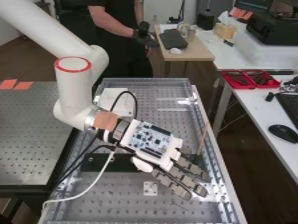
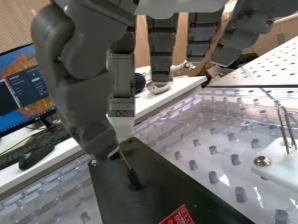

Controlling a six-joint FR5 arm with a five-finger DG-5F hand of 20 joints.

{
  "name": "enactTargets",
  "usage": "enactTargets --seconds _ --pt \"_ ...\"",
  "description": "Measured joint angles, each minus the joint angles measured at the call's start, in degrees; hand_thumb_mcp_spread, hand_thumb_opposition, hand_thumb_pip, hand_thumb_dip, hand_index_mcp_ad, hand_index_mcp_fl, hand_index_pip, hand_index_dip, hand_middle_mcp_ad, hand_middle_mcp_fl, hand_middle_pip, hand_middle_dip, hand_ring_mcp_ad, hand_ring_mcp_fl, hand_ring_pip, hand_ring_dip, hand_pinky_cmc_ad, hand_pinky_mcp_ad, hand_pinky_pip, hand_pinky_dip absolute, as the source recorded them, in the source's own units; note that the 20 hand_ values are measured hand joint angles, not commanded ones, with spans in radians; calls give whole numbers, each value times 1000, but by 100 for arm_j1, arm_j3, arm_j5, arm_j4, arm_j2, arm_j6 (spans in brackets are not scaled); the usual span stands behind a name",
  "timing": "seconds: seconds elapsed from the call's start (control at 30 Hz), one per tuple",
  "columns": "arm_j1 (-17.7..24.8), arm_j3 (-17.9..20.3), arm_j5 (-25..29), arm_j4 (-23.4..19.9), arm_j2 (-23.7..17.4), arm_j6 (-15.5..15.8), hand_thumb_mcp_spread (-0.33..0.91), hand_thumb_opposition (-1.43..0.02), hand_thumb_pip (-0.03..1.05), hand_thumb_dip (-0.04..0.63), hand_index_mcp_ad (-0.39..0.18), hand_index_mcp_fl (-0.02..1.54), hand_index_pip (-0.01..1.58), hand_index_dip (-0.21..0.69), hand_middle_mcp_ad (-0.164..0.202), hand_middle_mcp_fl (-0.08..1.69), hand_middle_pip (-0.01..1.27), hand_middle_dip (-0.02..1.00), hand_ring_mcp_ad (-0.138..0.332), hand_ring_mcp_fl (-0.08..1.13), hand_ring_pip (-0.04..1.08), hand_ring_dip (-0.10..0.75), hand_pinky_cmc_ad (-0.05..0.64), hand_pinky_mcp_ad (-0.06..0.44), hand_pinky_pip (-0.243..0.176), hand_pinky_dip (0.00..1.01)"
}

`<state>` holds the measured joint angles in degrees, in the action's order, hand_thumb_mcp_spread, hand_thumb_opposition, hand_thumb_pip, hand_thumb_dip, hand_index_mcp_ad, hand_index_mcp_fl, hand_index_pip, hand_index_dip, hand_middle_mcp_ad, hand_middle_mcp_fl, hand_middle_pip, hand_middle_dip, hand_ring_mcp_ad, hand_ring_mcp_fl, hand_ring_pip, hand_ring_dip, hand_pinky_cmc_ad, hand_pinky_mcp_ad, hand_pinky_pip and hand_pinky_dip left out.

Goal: Grab the drill bit and place it in the clear container

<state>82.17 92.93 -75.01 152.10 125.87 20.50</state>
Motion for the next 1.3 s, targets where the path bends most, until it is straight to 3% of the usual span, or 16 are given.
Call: enactTargets --seconds 0.4,0.7,0.87,1.3 --pt "4 -8 31 -61 22 -17 630 -911 485 269 -134 569 1375 154 66 213 141 155 162 14 94 7 316 162 -91 180" --pt "9 25 53 -170 14 -59 660 -911 483 265 -134 583 1328 154 68 260 141 155 166 30 98 7 316 164 -91 180" --pt "4 21 42 -172 -21 -62 682 -923 429 269 -134 656 1290 154 68 281 141 155 164 49 96 7 316 164 -91 180" --pt "18 14 -24 -126 -356 63 696 -939 429 269 -138 700 1229 154 68 295 140 161 162 45 96 7 314 164 -91 180"
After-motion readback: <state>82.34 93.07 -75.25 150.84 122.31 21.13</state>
